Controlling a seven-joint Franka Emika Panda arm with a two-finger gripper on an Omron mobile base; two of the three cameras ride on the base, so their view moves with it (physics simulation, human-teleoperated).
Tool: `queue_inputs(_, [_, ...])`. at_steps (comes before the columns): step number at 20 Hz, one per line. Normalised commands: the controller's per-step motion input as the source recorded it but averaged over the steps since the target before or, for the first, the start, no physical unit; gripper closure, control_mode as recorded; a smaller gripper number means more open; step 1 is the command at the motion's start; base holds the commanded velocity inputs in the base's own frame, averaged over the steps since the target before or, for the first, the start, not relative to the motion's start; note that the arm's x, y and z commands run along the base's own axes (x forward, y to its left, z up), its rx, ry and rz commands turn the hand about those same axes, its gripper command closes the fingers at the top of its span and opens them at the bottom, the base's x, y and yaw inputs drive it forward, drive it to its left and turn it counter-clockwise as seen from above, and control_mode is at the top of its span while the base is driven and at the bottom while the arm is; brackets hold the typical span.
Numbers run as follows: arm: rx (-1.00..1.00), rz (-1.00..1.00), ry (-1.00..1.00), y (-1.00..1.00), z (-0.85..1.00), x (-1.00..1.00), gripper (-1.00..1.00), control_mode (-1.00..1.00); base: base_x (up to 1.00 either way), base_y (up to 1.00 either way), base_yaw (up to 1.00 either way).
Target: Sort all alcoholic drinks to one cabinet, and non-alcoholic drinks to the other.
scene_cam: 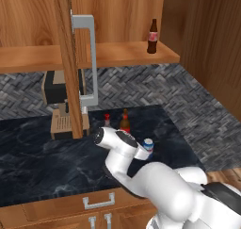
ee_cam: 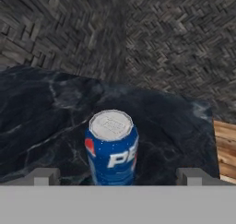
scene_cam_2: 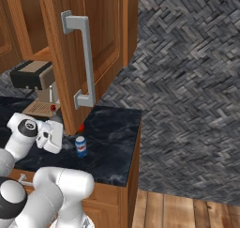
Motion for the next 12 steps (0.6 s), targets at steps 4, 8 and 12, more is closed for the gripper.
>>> queue_inputs(4, [0.00,0.00,0.00,0.00,-0.12,0.06,-1.00,-1.00,0.00,0.00,0.00])
queue_inputs(8, [0.00,-0.04,0.02,0.00,-0.08,0.08,-1.00,-1.00,0.00,0.00,0.00])
queue_inputs(12, [0.00,-0.05,0.04,-0.02,-0.02,0.16,-1.00,-1.00,0.00,0.00,0.00])
